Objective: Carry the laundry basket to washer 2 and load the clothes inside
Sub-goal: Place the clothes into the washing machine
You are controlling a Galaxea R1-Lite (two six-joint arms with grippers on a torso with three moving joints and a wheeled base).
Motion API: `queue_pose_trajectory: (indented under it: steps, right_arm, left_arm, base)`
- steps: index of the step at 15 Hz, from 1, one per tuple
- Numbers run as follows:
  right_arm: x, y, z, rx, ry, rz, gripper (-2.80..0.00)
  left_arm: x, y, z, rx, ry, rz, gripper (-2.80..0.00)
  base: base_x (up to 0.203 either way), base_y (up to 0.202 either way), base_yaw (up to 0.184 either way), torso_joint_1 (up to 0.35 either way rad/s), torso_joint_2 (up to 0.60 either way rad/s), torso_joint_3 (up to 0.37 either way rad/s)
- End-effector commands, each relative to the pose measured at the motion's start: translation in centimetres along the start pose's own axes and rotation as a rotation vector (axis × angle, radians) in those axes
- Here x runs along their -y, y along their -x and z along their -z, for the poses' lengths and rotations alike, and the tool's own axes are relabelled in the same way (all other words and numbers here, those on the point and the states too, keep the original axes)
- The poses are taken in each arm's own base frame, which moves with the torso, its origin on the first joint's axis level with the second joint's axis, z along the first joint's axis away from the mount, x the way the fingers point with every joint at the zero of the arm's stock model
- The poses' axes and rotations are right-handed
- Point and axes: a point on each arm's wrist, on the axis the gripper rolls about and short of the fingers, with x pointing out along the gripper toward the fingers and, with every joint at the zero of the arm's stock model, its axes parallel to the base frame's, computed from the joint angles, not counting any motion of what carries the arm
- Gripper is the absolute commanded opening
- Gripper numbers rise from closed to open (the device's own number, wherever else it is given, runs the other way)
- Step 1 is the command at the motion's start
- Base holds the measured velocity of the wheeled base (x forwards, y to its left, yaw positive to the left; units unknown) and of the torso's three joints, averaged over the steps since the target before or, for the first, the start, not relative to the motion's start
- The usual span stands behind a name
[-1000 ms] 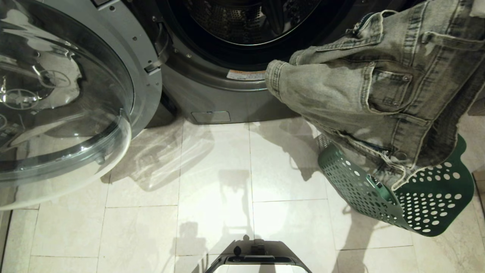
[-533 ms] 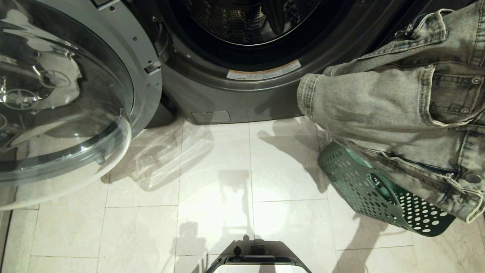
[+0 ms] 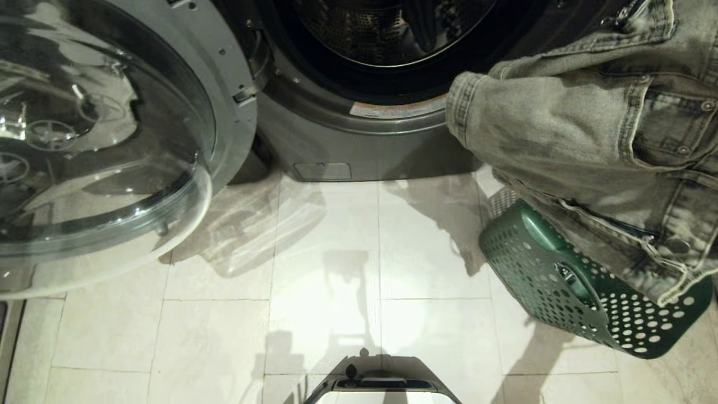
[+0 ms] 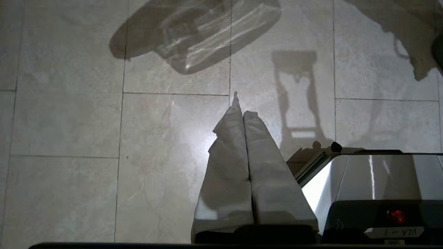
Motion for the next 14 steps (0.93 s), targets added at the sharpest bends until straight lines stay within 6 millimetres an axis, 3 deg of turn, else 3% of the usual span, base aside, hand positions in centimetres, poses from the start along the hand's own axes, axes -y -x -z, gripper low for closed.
queue_pose_trajectory:
  steps: [1,10,14]
  right_arm:
    - [-0.1,-0.2,0.1,-0.007,0.003,-0.002,-2.8]
    - [-0.3,-0.4,0.4,-0.023,0.014,0.012,-2.8]
    - [0.3,0.2,1.9,-0.063,0.043,0.08,-2.8]
  left_arm:
    - [0.0,0.0,0.0,0.0,0.0,-0.001,-2.8]
    - [0.0,0.0,0.0,0.0,0.0,0.0,-2.8]
    - [0.0,0.0,0.0,0.0,0.0,0.0,-2.8]
  base:
    - [0.001,-0.009,0.161,-0.001,0.0,0.005]
    - [0.002,-0.008,0.174,0.002,0.0,0.002]
    - [0.002,-0.003,0.089,0.003,0.0,0.004]
